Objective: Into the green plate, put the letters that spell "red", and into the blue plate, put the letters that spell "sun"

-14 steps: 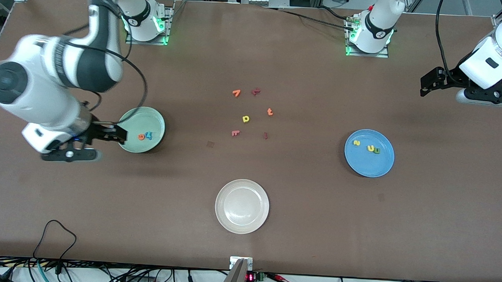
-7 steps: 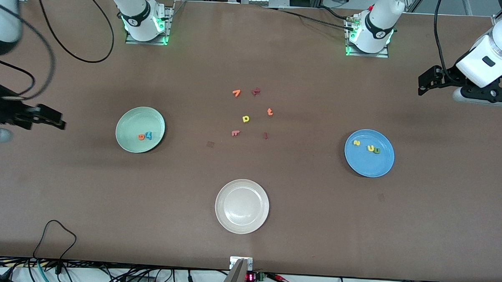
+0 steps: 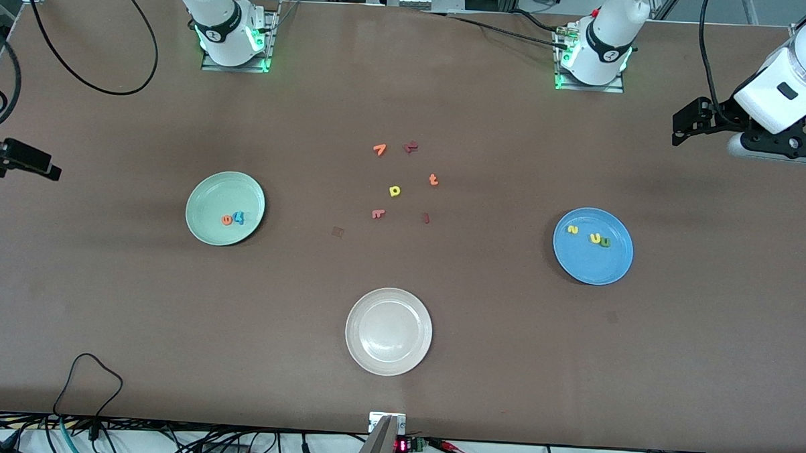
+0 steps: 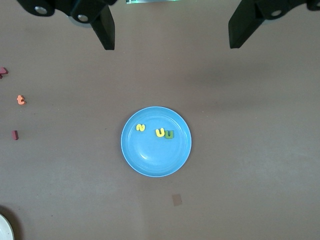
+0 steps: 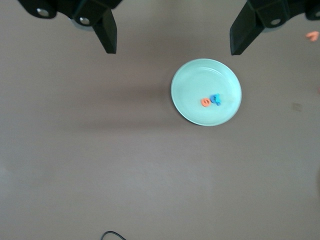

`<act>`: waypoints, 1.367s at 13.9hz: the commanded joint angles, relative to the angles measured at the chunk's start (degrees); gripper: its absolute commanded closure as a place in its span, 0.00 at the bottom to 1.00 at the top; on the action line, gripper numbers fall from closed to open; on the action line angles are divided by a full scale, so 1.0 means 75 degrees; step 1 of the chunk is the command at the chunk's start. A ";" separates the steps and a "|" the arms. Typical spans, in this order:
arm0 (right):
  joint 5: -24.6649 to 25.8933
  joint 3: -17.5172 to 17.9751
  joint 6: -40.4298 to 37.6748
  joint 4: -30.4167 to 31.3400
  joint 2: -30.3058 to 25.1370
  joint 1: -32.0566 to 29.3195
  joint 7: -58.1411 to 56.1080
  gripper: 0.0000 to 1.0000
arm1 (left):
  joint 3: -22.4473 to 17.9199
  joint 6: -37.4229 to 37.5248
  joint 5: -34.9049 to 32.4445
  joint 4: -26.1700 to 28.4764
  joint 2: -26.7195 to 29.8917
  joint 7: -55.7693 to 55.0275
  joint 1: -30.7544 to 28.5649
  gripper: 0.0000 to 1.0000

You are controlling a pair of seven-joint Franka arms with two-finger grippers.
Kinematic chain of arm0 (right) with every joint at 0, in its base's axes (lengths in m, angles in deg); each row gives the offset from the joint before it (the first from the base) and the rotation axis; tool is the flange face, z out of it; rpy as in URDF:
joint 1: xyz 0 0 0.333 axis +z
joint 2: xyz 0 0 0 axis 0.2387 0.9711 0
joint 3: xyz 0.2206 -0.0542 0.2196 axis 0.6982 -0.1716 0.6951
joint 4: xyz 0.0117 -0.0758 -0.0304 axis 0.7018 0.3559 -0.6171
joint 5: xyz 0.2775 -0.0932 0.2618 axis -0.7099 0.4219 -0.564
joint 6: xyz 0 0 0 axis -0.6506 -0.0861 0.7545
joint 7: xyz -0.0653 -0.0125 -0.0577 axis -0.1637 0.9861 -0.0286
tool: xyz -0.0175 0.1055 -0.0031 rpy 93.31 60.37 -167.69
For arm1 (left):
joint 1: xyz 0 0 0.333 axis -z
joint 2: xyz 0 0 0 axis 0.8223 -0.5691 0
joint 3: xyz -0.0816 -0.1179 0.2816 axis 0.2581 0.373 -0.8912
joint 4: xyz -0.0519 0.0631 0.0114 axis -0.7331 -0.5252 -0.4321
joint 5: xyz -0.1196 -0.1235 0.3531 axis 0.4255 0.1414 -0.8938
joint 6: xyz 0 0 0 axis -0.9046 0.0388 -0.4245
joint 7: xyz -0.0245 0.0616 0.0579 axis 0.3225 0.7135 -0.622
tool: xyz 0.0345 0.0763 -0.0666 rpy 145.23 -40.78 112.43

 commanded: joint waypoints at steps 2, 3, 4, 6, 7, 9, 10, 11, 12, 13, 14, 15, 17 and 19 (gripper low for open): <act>0.0338 0.0118 0.0553 0.1366 -0.1065 0.0163 0.0244 0.00 | -0.0031 0.0221 0.0210 -0.0431 -0.0277 0.0170 0.0022 0.00; 0.0338 0.0118 0.0682 0.1659 -0.1275 0.0151 0.0244 0.00 | -0.0030 0.0210 0.0210 -0.0431 -0.0290 0.0170 0.0022 0.00; 0.0338 0.0106 0.0799 0.1987 -0.1533 0.0151 0.0244 0.00 | -0.0042 0.0210 0.0210 -0.0420 -0.0290 0.0170 0.0011 0.00; 0.0303 0.0094 0.1104 0.2655 -0.2025 0.0140 0.0244 0.00 | -0.0042 0.0222 0.0210 -0.0420 -0.0290 0.0170 0.0011 0.00; 0.0268 0.0083 0.1036 0.2809 -0.2155 0.0139 0.0267 0.00 | -0.0042 0.0222 0.0210 -0.0420 -0.0290 0.0170 0.0011 0.00; 0.0268 0.0071 0.0848 0.2775 -0.2157 0.0139 0.0616 0.00 | -0.0042 0.0222 0.0210 -0.0420 -0.0290 0.0170 0.0011 0.00; 0.0268 0.0071 0.0813 0.2763 -0.2145 0.0151 0.0828 0.00 | -0.0042 0.0233 0.0210 -0.0420 -0.0290 0.0170 0.0011 0.00; 0.0280 0.0094 0.0766 0.2752 -0.2156 0.0163 0.0876 0.00 | -0.0042 0.0245 0.0210 -0.0420 -0.0290 0.0181 -0.0001 0.00; 0.0314 0.0106 0.0603 0.2717 -0.2145 0.0174 0.0738 0.00 | -0.0042 0.0245 0.0210 -0.0420 -0.0290 0.0170 0.0010 0.00; 0.0315 0.0106 0.0555 0.2716 -0.2133 0.0175 0.0690 0.00 | -0.0042 0.0245 0.0210 -0.0420 -0.0290 0.0170 0.0011 0.00; 0.0303 0.0106 0.0554 0.2716 -0.2133 0.0175 0.0573 0.00 | -0.0042 0.0245 0.0210 -0.0431 -0.0290 0.0170 -0.0001 0.00; 0.0303 0.0106 0.0566 0.2716 -0.2121 0.0175 0.0503 0.00 | -0.0042 0.0245 0.0210 -0.0420 -0.0290 0.0170 -0.0001 0.00; 0.0280 0.0094 0.0566 0.2705 -0.2144 0.0163 0.0514 0.00 | -0.0042 0.0303 0.0210 -0.0420 -0.0290 0.0181 0.0010 0.00; 0.0291 0.0071 0.0531 0.2705 -0.2156 0.0163 0.0514 0.00 | -0.0042 0.0327 0.0210 -0.0420 -0.0290 0.0181 -0.0001 0.00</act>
